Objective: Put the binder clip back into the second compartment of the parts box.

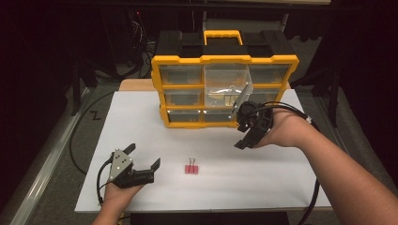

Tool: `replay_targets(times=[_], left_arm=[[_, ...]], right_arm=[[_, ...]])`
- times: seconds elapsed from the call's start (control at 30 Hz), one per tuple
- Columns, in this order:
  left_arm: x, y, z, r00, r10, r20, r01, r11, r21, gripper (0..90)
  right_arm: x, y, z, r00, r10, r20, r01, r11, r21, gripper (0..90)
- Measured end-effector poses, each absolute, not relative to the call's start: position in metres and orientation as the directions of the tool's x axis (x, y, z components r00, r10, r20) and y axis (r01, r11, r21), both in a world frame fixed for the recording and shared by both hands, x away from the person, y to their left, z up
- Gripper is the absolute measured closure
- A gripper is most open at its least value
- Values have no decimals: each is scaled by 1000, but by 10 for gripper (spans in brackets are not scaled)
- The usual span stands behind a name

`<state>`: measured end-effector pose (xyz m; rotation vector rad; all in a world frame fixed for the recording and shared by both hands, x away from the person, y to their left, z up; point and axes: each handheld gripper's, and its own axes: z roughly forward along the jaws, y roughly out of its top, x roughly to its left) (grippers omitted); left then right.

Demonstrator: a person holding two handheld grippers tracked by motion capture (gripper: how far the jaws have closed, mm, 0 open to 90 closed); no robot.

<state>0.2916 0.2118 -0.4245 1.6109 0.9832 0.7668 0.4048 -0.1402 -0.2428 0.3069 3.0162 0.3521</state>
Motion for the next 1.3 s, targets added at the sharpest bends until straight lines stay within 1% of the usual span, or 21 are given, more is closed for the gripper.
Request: replay_targets(times=[0.13, 0.4, 0.47, 0.67, 0.83, 0.93, 1.3], left_arm=[[292, 212, -424, 458, 889, 0, 216, -111, 970, 4], [291, 212, -424, 456, 890, -1, 216, -109, 970, 4], [291, 211, -425, 455, 890, -2, 216, -108, 970, 4], [292, 211, -425, 456, 890, 0, 220, -113, 969, 4], [292, 211, -425, 456, 890, 0, 220, -113, 969, 4], [293, 211, -425, 452, 892, 0, 219, -111, 969, 4], [291, 212, -424, 450, 893, -1, 212, -106, 971, 4]], right_arm=[[402, -139, -253, -976, 204, -77, 181, 955, 235, 364], [399, -137, -271, -978, 200, -63, 181, 956, 231, 333], [397, -137, -277, -977, 204, -70, 184, 957, 223, 311], [395, -140, -293, -972, 225, -60, 204, 947, 248, 261], [394, -143, -310, -971, 233, -60, 210, 943, 257, 215], [395, -145, -323, -971, 230, -69, 203, 940, 275, 165], [395, -151, -364, -964, 262, -44, 241, 933, 268, 112]])
